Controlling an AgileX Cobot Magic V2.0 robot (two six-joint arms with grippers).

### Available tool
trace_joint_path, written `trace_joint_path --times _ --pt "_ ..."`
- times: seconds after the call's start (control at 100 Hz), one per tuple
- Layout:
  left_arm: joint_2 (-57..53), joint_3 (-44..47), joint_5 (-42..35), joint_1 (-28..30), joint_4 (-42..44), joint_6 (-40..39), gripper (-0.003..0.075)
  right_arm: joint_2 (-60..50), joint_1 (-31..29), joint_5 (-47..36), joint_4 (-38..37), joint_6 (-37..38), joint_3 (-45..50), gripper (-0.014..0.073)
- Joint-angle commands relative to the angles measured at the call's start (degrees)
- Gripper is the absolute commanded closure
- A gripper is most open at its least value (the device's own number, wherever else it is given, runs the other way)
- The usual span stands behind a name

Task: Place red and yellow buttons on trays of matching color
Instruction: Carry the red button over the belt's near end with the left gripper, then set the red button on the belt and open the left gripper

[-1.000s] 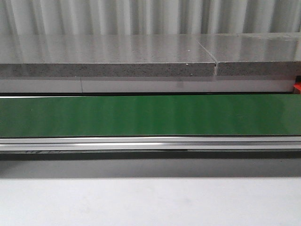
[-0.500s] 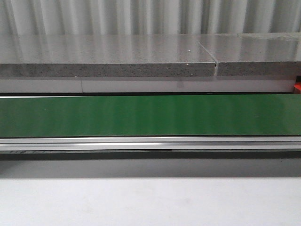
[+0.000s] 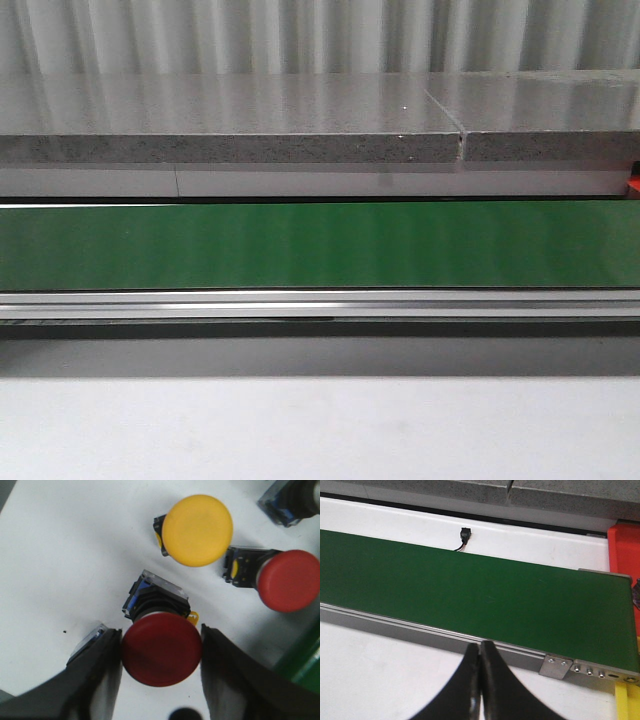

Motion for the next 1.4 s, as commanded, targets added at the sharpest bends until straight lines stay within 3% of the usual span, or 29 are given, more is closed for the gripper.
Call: trace_joint_path --times 0.0,0.31,0.77,1.07,1.17,1.32,1.39 --pt "-5.9 -1.7 0.7 -0.9 -1.1 0.4 0.0482 0.1 0.2 -3.5 -0.3 -0.6 -1.5 0.07" --pt "-13.5 -1.7 3.4 -7.6 -1.2 0.7 0.0482 0.1 0.2 -3.5 -0.3 -0.6 -1.5 0.07" --pt "-11.1 -1.7 3.0 -20.0 -1.3 1.5 0.0482 0.1 0.2 -3.5 -0.3 -0.6 -1.5 0.07" --pt "-6.3 -1.7 2.8 -21.4 -3.8 1.5 0.0475 0.1 0.2 -3.5 -0.3 -0.6 -1.5 0.07" --pt "-6.2 -1.7 2.0 -21.4 -4.8 1.6 0.0405 0.1 0.2 -3.5 -0.3 -0.6 -1.5 0.07" --pt "-6.2 -1.7 1.7 -21.4 -6.9 2.5 0.0191 0.1 0.2 -3.5 -0.3 -0.6 -1.5 0.07" --pt "-6.2 -1.7 1.5 -21.4 -7.3 2.5 0.016 0.1 0.2 -3.5 -0.3 -0.6 -1.5 0.07"
